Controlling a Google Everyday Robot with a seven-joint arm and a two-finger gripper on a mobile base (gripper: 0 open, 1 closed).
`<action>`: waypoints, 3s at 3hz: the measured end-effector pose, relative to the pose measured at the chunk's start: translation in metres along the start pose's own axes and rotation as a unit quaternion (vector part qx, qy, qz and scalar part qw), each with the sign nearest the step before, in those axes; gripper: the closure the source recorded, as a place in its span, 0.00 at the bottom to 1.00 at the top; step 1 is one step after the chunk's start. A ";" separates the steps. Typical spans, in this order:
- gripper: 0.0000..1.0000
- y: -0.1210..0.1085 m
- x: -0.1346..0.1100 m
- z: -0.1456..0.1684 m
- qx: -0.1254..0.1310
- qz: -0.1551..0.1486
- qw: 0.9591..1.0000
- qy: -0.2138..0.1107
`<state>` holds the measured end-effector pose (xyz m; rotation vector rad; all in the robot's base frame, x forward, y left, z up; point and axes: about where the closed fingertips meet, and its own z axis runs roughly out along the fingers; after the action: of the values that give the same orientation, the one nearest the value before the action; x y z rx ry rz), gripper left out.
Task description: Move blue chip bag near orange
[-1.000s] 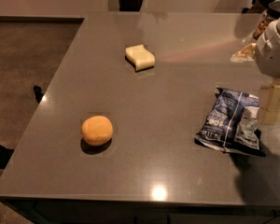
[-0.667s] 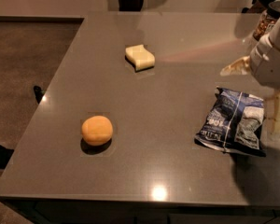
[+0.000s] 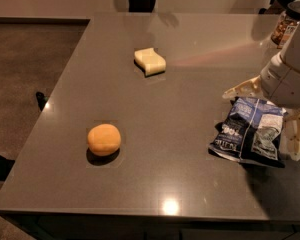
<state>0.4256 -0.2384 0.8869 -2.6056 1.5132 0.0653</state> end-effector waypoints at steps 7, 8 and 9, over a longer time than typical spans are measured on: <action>1.00 -0.025 -0.047 0.015 0.003 0.037 0.999 -0.023; 1.00 -0.038 -0.077 0.011 0.012 0.081 0.994 -0.068; 1.00 -0.045 -0.097 0.012 0.016 0.102 0.990 -0.099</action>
Offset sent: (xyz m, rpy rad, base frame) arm -0.0103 -0.0073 -0.0366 -0.0425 0.0438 0.1474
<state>0.4165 -0.1313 0.8893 -2.3317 1.6851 0.3068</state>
